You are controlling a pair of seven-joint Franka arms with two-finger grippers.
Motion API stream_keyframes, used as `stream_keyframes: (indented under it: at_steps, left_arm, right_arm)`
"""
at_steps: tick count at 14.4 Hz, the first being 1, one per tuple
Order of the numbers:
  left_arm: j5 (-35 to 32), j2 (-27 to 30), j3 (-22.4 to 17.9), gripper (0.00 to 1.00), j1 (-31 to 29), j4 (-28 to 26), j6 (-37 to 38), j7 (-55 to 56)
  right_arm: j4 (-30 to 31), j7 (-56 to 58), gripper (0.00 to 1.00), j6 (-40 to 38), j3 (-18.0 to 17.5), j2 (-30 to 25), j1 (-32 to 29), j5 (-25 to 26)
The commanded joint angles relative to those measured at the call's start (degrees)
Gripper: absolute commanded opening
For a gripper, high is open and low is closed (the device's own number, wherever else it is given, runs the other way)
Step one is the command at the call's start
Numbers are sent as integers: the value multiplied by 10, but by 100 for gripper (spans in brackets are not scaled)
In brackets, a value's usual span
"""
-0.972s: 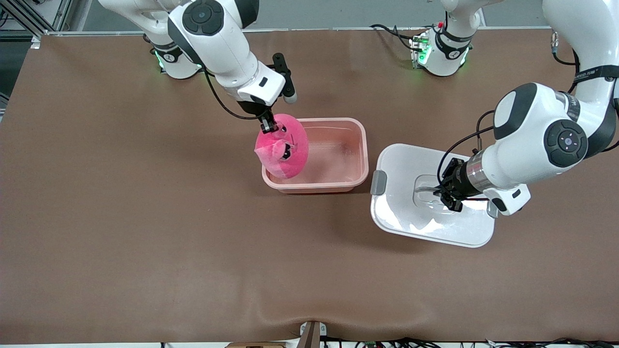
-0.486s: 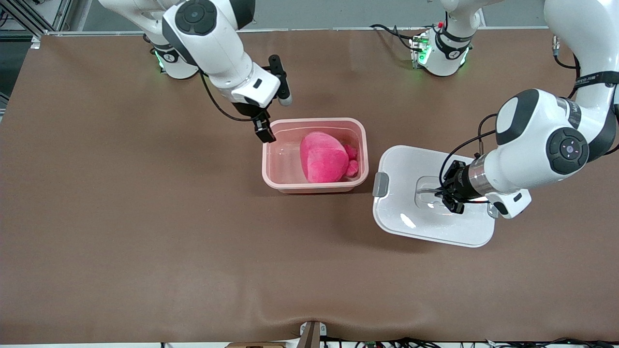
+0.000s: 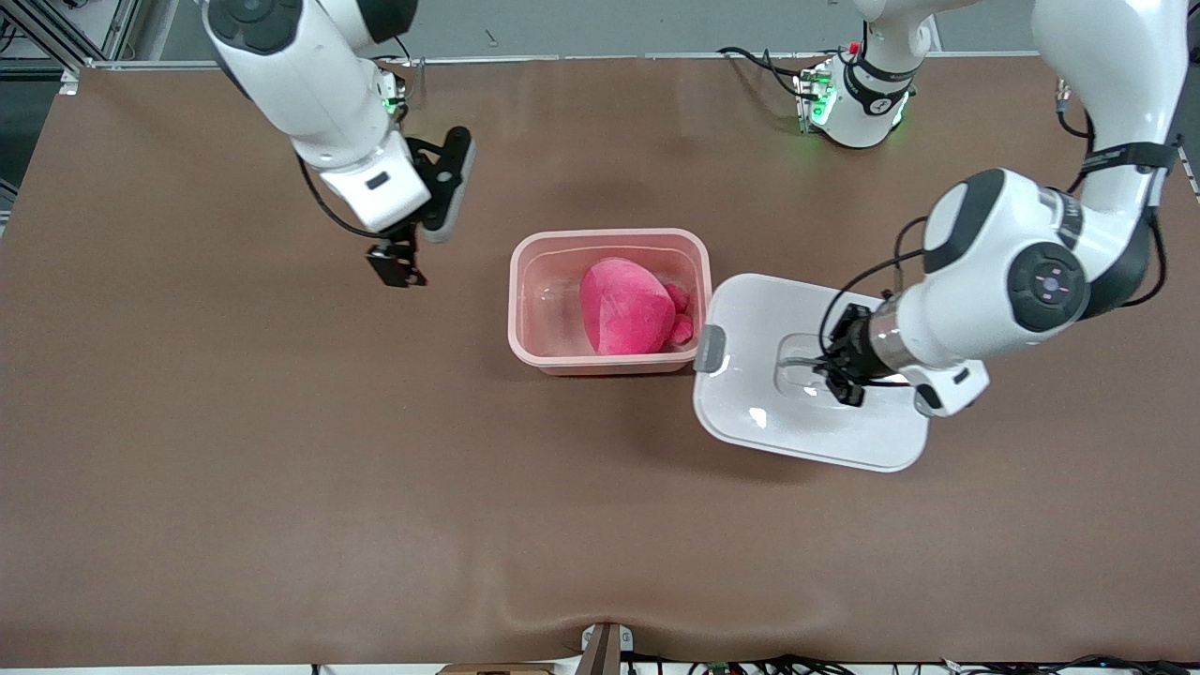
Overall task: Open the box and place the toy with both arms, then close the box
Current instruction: 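Lower the lid onto the box with the left gripper while the right gripper withdraws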
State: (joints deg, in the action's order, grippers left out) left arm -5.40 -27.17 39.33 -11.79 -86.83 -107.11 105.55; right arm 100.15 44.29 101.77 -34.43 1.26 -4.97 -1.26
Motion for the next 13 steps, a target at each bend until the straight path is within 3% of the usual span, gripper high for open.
stream_keyframes:
  at_steps: [1,6,10,13]
  left_arm:
    - [-1,1,-1,0,66,12,-23,83]
    - [-43,5,-2,0,155,11,-41,236]
    - [-131,-3,-2,0,222,8,-78,401]
    - [-147,-15,-4,0,262,5,-98,433]
  right_arm:
    - [-7,-30,100,-44,48,-12,-15,-37]
    - [-15,-155,100,-45,116,-9,-57,-28]
    - [-15,-259,100,-40,155,-5,-58,38]
    - [-22,-316,100,-38,225,-5,-47,37]
